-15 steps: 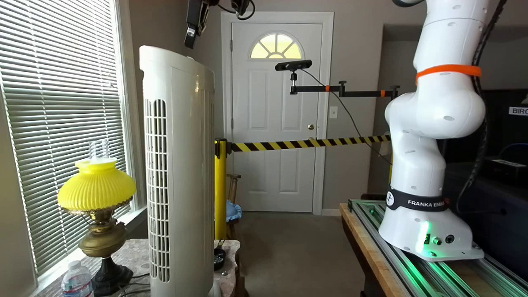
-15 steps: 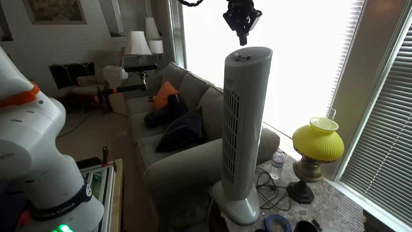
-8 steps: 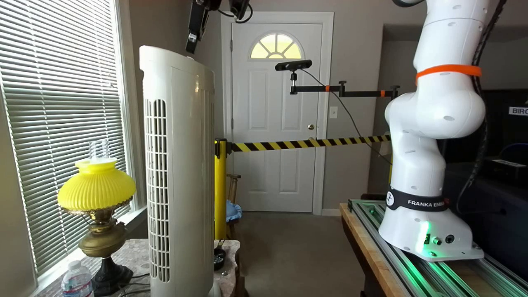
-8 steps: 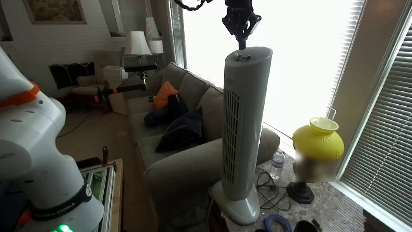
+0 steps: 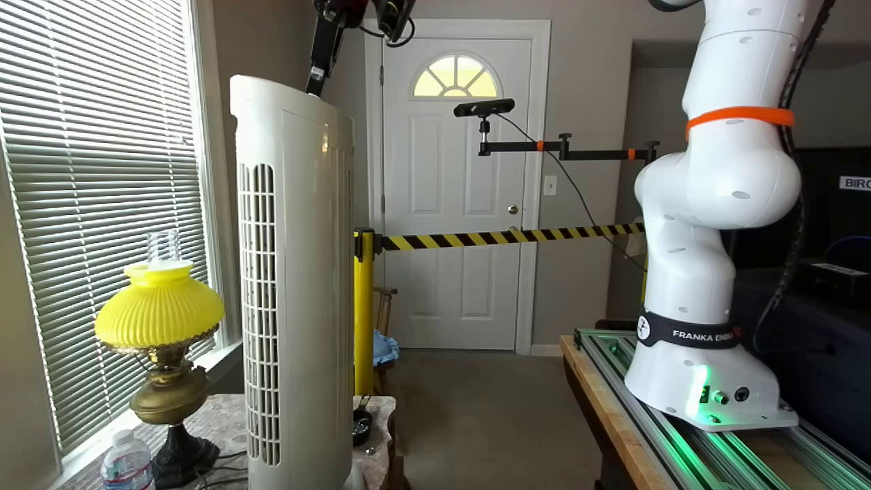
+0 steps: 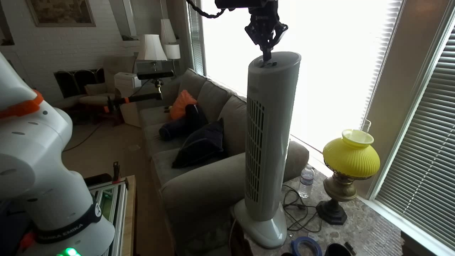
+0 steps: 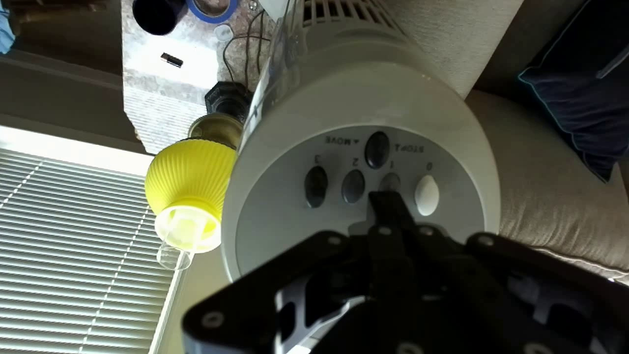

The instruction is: Press the second button on the white object

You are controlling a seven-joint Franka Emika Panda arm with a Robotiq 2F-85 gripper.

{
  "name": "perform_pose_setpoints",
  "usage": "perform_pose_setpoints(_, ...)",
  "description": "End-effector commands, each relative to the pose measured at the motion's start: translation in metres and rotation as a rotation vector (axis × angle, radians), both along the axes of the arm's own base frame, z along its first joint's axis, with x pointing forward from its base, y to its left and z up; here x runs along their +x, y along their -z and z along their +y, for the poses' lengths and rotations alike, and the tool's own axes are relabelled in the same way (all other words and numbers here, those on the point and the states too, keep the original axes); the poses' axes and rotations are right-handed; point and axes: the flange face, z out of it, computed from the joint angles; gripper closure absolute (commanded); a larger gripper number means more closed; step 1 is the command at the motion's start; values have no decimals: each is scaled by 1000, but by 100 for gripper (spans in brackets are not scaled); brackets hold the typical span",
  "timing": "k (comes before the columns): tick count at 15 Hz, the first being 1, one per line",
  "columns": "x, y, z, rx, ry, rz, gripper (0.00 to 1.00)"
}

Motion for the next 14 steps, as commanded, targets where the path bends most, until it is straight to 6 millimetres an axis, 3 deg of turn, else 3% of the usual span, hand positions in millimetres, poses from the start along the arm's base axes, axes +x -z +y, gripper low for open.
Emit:
perform_pose_setpoints(1, -6, 7, 5, 10, -21, -6, 100)
perform_pose_setpoints(6, -8, 17, 14, 0, -26, 5, 100)
perform_pose_setpoints(10, -7, 39, 15, -13, -19, 21, 100)
perform_pose_setpoints(14, -18, 11, 16, -23, -9, -37, 100)
